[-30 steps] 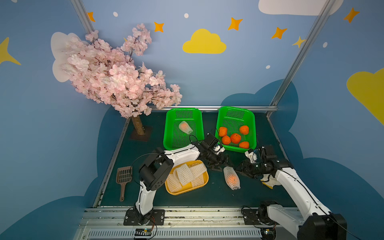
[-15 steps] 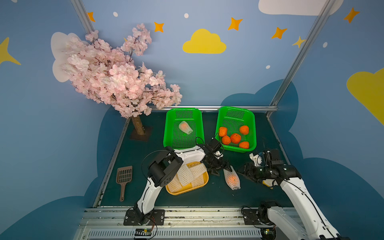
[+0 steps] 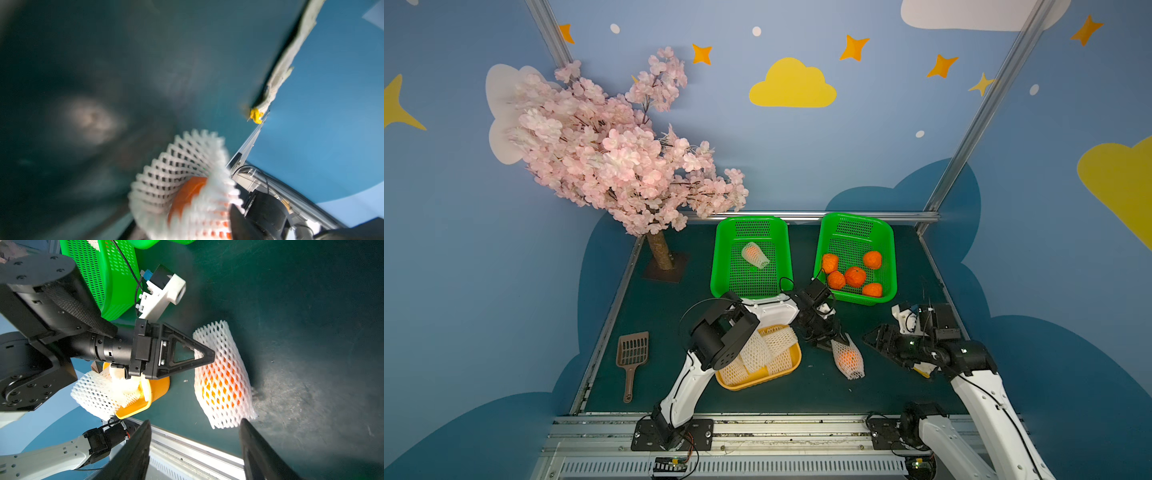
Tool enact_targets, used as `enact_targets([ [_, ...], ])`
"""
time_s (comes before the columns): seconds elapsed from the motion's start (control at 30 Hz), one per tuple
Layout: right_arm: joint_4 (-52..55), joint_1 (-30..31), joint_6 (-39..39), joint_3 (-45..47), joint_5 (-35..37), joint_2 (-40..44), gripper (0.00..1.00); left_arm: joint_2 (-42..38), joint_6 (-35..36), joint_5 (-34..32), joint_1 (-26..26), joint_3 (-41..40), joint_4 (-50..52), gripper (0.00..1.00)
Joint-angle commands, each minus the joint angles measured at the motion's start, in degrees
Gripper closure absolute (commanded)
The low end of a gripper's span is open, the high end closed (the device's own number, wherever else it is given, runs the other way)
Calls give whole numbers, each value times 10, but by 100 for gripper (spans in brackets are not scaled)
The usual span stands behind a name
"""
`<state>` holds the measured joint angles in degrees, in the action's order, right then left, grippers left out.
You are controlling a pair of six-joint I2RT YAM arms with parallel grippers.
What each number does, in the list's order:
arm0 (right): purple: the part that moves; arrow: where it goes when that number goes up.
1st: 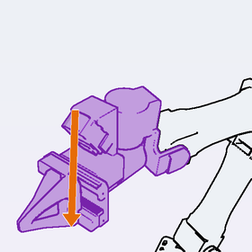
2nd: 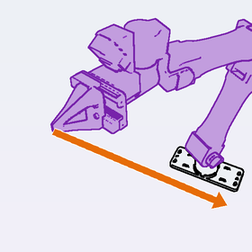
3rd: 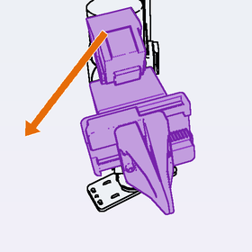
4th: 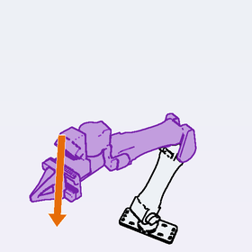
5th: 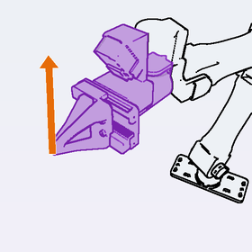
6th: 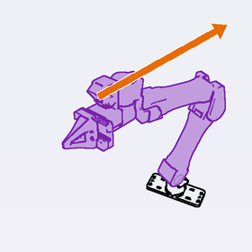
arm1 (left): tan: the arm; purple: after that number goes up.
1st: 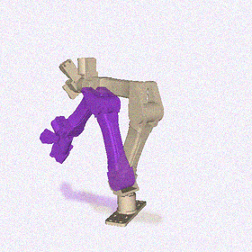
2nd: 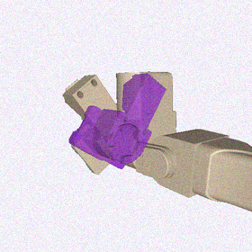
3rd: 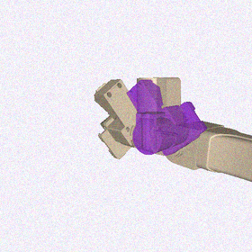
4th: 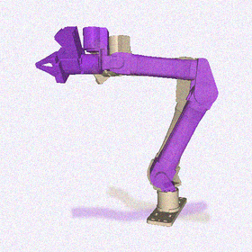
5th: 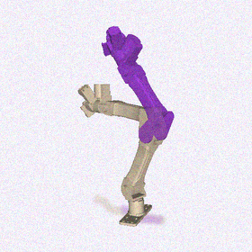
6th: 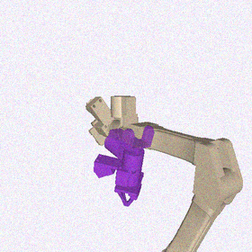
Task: Remove foam nets from oranges
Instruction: Remove the foam net from the orange.
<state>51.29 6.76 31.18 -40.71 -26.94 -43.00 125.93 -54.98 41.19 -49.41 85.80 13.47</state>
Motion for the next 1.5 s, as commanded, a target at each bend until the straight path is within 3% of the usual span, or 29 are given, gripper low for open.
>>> enact_targets([
  [0.0, -3, -7, 5, 6, 7, 4, 33, -1, -13, 30, 1, 0, -80, 59],
  [0.1, -8, -11, 11, 18, 7, 3, 33, -10, -10, 48, 1, 8, -106, 71],
  [0.23, -24, -19, 19, 47, -2, 6, 33, -34, 22, 59, 1, 23, -96, 77],
  [0.3, -33, -21, 25, 59, -3, 8, 33, -49, 44, 58, 0, 24, -89, 86],
  [0.43, -50, -25, 34, 82, -3, 12, 35, -73, 68, 60, 0, 18, -91, 90],
  [0.8, -128, -40, 16, 98, -22, -3, 36, -83, 35, 80, -1, -16, -146, 92],
  [1.2, -229, -43, 15, 137, -75, -60, 45, -57, -32, 76, -1, -33, -215, 92],
  [1.47, -313, -42, 34, 158, -104, -97, 64, -27, -125, 79, 2, -64, -324, 92],
])
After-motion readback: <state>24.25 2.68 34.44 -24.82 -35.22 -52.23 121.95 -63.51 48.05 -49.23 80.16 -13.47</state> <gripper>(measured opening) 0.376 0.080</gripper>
